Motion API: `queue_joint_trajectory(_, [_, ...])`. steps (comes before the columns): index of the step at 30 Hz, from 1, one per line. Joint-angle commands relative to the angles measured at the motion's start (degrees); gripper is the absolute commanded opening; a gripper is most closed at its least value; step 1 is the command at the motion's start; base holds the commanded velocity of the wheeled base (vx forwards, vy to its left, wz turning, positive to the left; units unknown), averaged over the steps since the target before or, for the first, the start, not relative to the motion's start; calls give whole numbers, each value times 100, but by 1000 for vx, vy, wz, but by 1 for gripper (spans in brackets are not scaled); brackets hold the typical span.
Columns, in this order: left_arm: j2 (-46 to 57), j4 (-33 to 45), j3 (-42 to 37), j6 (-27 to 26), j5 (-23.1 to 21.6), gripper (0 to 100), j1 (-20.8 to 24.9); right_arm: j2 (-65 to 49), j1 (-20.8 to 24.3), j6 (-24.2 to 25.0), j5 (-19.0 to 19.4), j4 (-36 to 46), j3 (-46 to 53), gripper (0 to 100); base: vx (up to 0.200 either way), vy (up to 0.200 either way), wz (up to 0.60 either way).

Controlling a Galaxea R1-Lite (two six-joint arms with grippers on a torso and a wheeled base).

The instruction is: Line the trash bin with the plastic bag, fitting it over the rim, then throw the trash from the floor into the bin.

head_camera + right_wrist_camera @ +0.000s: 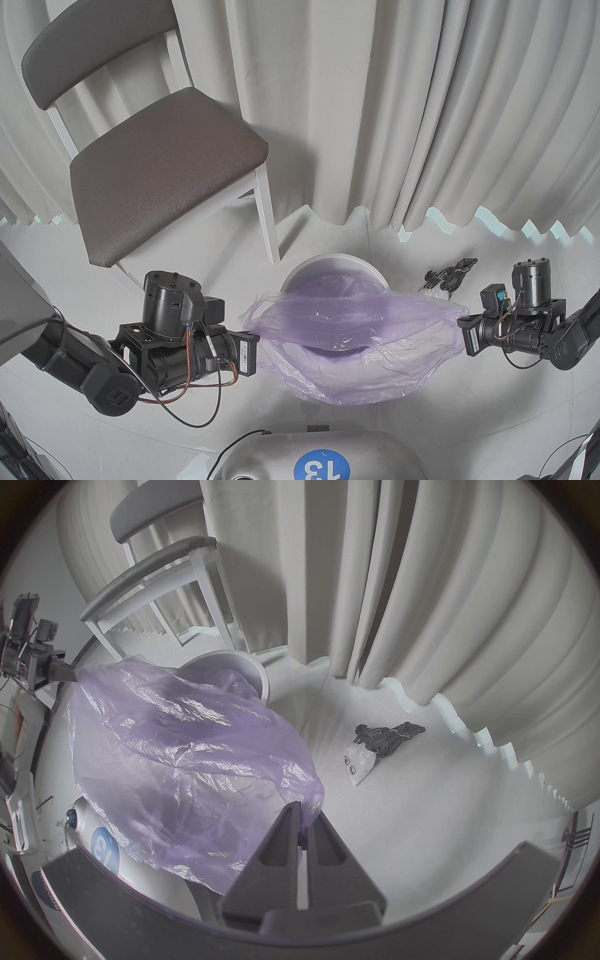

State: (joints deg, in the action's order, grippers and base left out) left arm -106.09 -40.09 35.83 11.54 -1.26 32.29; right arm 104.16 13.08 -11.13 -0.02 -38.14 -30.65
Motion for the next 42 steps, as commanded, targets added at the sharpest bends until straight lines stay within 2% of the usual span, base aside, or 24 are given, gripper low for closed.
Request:
queue_joint_trajectory(1, [-412, -332, 29, 23, 20, 0, 5, 456, 10, 102, -50, -229, -231, 0, 0, 0, 0])
queue_joint_trajectory(2, [-412, -332, 29, 23, 20, 0, 5, 456, 10, 102, -50, -229, -231, 0, 0, 0, 0])
queue_joint_trajectory(5, [-641, -728, 56, 41, 196, 0, -4, 834, 37, 612, -156, -853, -451, 0, 0, 0, 0])
queue_joint_trajectory(9, [-983, -1255, 161, 67, 512, 0, -12, 1265, 169, 1051, -604, -1468, -785, 0, 0, 0, 0])
queue_joint_trajectory(15, [-1344, -1985, 205, 41, 820, 0, -12, 1423, 274, 1377, -727, -1635, -1022, 0, 0, 0, 0])
queue_joint_trajectory(21, [-1335, -1967, 29, -65, 785, 0, -30, 1397, 362, 1218, -709, -1582, -688, 0, 0, 0, 0])
queue_joint_trajectory(25, [-1396, -2046, 12, -258, 758, 0, -223, 1362, 388, 832, -692, -1617, -389, 0, 0, 0, 0])
queue_joint_trajectory(29, [-1502, -2152, 135, -240, 750, 0, -320, 1335, 511, 770, -674, -1644, -275, 0, 0, 0, 0])
queue_joint_trajectory(36, [-2126, -3224, 355, -214, 794, 0, -364, 1520, 564, 805, -674, -1661, -363, 0, 0, 0, 0])
queue_joint_trajectory(37, [-2284, -3575, 355, -232, 802, 0, -338, 1617, 529, 805, -692, -1767, -407, 0, 0, 0, 0])
queue_joint_trajectory(42, [-2469, -3786, 293, -267, 785, 0, -259, 1828, 336, 753, -674, -1898, -477, 0, 0, 0, 0])
